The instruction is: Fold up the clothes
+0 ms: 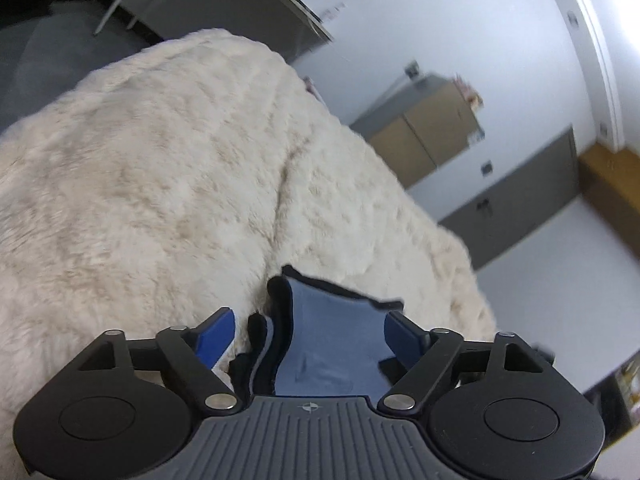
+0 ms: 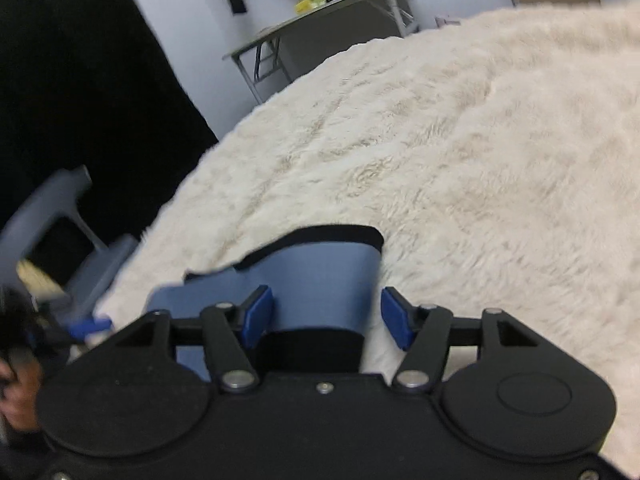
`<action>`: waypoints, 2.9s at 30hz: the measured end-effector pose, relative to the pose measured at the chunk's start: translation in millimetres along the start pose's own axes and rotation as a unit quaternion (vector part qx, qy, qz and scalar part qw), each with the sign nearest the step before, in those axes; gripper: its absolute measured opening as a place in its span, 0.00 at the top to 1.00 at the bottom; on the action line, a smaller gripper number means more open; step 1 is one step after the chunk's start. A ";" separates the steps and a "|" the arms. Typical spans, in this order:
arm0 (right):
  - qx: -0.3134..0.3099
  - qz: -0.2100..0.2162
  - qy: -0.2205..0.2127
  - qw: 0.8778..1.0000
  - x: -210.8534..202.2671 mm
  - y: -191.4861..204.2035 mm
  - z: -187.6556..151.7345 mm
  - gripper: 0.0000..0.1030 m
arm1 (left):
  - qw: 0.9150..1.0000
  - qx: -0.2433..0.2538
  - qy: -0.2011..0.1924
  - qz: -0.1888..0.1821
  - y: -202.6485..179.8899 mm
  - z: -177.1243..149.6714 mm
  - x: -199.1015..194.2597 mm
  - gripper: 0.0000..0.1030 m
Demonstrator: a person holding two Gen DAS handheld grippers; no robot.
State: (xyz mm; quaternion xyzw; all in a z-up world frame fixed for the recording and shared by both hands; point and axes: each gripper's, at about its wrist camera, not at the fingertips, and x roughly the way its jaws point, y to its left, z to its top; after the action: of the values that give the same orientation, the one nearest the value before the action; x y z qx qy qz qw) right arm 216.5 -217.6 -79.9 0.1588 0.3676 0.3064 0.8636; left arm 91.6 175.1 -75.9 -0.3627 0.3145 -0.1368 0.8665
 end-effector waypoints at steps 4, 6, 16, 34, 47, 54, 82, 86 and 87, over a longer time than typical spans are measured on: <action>0.066 0.038 -0.013 0.997 11.3 -17.4 9.7 0.78 | 1.000 0.012 0.007 0.001 -4.1 -1.8 2.5 0.24; 0.077 0.039 -0.029 0.996 9.1 -22.6 14.5 0.85 | 1.000 0.011 0.007 0.000 -4.3 -1.8 2.6 0.24; -0.030 -0.140 -0.061 0.988 -34.1 -11.6 26.5 0.47 | 0.989 0.116 -0.042 0.084 -58.2 -10.8 -3.7 0.17; -0.268 -0.142 0.036 0.952 12.8 141.4 -65.6 0.25 | 0.987 0.110 -0.090 0.079 -118.9 -53.5 -24.2 0.00; -0.145 -0.315 -0.017 0.938 -124.1 161.6 -63.0 0.00 | 0.982 0.151 0.021 0.113 -148.1 -85.8 -36.1 0.00; -0.107 -0.353 0.012 0.929 -144.2 175.7 -77.0 0.00 | 0.971 0.167 0.074 0.155 -158.4 -106.4 -41.6 0.00; -0.130 -0.350 0.023 0.927 -147.9 189.8 -89.4 0.00 | 0.957 0.190 0.074 0.205 -163.6 -111.3 -40.7 0.00; -0.129 -0.353 0.023 0.926 -144.6 189.2 -89.6 0.00 | 0.957 0.189 0.073 0.207 -163.1 -111.9 -40.5 0.00; -0.129 -0.354 0.023 0.926 -144.3 189.2 -89.7 0.00 | 0.957 0.189 0.073 0.207 -163.0 -111.9 -40.4 0.00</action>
State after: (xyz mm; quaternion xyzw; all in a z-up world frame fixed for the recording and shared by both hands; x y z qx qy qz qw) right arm -5.4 -162.3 31.3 -0.1017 0.3771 0.0296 0.9201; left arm -12.8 19.1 -1.7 -0.1087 0.4138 -0.0374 0.9031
